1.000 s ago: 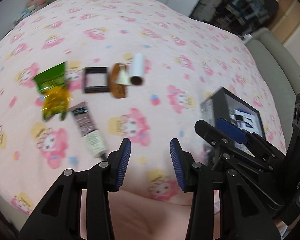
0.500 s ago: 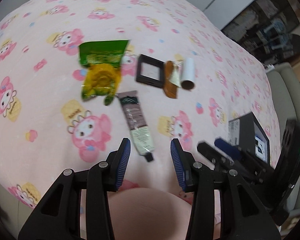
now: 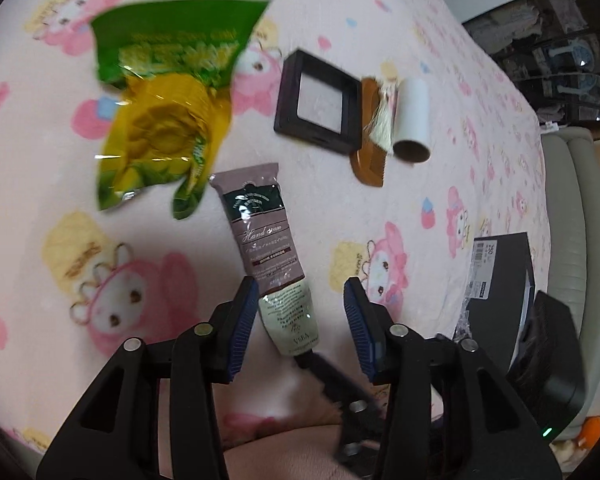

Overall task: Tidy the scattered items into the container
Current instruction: 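Move the left tool down to the brown-and-white hand cream tube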

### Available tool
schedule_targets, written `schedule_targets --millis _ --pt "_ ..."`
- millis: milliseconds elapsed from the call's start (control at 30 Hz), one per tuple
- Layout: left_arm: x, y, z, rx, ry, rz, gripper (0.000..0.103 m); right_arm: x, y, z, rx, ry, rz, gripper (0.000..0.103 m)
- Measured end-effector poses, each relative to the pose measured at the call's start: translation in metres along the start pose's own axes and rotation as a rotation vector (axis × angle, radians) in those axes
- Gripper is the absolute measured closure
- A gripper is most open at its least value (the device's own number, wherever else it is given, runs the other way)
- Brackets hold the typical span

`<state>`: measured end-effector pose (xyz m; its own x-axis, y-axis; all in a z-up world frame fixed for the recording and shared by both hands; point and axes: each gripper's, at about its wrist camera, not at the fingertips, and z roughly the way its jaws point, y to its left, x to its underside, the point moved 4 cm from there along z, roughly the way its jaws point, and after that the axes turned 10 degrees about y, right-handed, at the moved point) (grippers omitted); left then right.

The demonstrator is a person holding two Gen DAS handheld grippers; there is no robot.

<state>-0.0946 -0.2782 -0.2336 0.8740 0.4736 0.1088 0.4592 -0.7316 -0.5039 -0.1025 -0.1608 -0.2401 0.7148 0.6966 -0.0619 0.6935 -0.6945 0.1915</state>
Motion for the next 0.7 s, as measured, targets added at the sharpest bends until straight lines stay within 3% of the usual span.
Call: schedule_targets --millis 200,333,400,600,700 --pt "-0.011 0.009 0.019 0.055 0.077 -0.033 0.056 0.002 0.0 0.022 -0.002 0.04 -0.021 0.059" --pt "-0.013 0.011 0.024 0.029 0.097 -0.046 0.056 0.003 -0.013 0.017 -0.018 0.008 0.037 0.066" --pt "-0.013 0.009 0.023 0.017 0.094 -0.035 0.056 0.003 -0.019 0.009 0.014 -0.03 0.062 0.067" --pt "-0.025 -0.003 0.021 -0.143 0.066 0.028 0.056 0.003 -0.047 -0.023 0.168 -0.148 0.175 0.07" --pt "-0.032 -0.009 0.021 -0.21 0.046 0.062 0.054 0.007 -0.055 -0.033 0.144 -0.167 0.213 0.07"
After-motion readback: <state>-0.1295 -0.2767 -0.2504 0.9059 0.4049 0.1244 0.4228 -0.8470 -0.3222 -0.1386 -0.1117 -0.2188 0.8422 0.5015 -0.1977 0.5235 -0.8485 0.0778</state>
